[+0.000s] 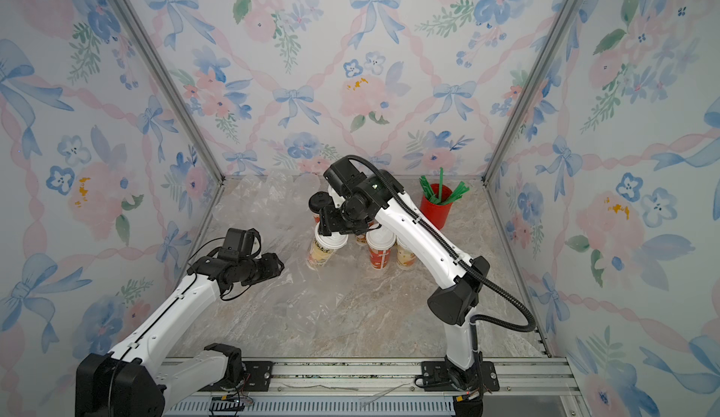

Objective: Pack milk tea into plastic carrier bags
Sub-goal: Place the milk tea cup in the plastic carrier bag.

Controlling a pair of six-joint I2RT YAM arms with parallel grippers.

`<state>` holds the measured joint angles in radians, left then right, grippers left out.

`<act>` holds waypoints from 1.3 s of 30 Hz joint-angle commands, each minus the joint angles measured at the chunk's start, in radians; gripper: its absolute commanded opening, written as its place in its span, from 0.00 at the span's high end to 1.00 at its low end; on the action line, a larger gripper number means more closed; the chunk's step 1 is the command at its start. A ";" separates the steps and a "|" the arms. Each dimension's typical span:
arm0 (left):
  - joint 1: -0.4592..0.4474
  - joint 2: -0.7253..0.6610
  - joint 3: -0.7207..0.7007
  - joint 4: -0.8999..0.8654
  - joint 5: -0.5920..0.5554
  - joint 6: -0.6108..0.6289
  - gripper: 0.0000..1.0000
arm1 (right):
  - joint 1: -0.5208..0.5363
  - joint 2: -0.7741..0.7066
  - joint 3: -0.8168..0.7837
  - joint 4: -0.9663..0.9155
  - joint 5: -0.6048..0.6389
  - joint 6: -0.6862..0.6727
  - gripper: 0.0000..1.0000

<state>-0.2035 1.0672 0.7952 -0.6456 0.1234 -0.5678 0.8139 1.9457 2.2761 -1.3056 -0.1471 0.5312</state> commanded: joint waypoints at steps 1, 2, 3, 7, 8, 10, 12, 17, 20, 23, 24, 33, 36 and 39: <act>-0.007 -0.034 0.099 -0.073 -0.050 -0.034 0.40 | 0.012 0.014 -0.008 0.018 -0.021 0.003 0.48; -0.018 -0.030 0.118 -0.112 -0.065 -0.055 0.40 | 0.011 0.016 -0.008 0.019 -0.023 0.001 0.48; -0.034 -0.029 0.130 -0.140 -0.087 -0.079 0.39 | 0.011 0.018 -0.007 0.017 -0.025 -0.001 0.48; -0.139 -0.045 0.104 -0.196 -0.123 -0.196 0.38 | 0.010 0.020 -0.015 0.014 -0.022 -0.008 0.48; -0.162 -0.046 0.098 -0.191 -0.115 -0.222 0.38 | 0.008 0.019 -0.018 0.011 -0.020 -0.009 0.48; -0.201 -0.024 0.113 -0.168 -0.093 -0.245 0.37 | 0.005 0.018 -0.023 0.007 -0.016 -0.014 0.48; -0.223 0.024 0.164 -0.151 -0.046 -0.226 0.35 | 0.004 0.015 -0.029 0.007 -0.018 -0.020 0.48; -0.279 0.083 0.278 -0.096 -0.050 -0.264 0.32 | -0.002 -0.001 -0.048 0.003 -0.025 -0.023 0.49; -0.280 0.117 0.276 -0.032 -0.014 -0.294 0.31 | -0.005 -0.028 -0.093 0.017 -0.025 -0.022 0.49; -0.300 0.156 0.280 -0.013 -0.023 -0.325 0.27 | -0.011 -0.059 -0.138 0.032 -0.028 -0.016 0.50; -0.302 0.163 0.277 -0.007 -0.029 -0.333 0.26 | -0.011 -0.068 -0.148 0.036 -0.030 -0.014 0.51; -0.308 0.278 0.274 0.034 -0.023 -0.378 0.24 | -0.008 -0.106 -0.188 0.050 -0.048 -0.013 0.52; -0.314 0.307 0.280 0.045 -0.018 -0.379 0.23 | -0.005 -0.115 -0.193 0.050 -0.051 -0.013 0.52; -0.313 0.332 0.273 0.055 -0.010 -0.377 0.28 | -0.003 -0.126 -0.201 0.054 -0.051 -0.007 0.52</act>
<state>-0.5114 1.3838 1.0679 -0.6075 0.0944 -0.9333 0.8108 1.8584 2.0846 -1.2739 -0.1726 0.5232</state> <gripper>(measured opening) 0.741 0.686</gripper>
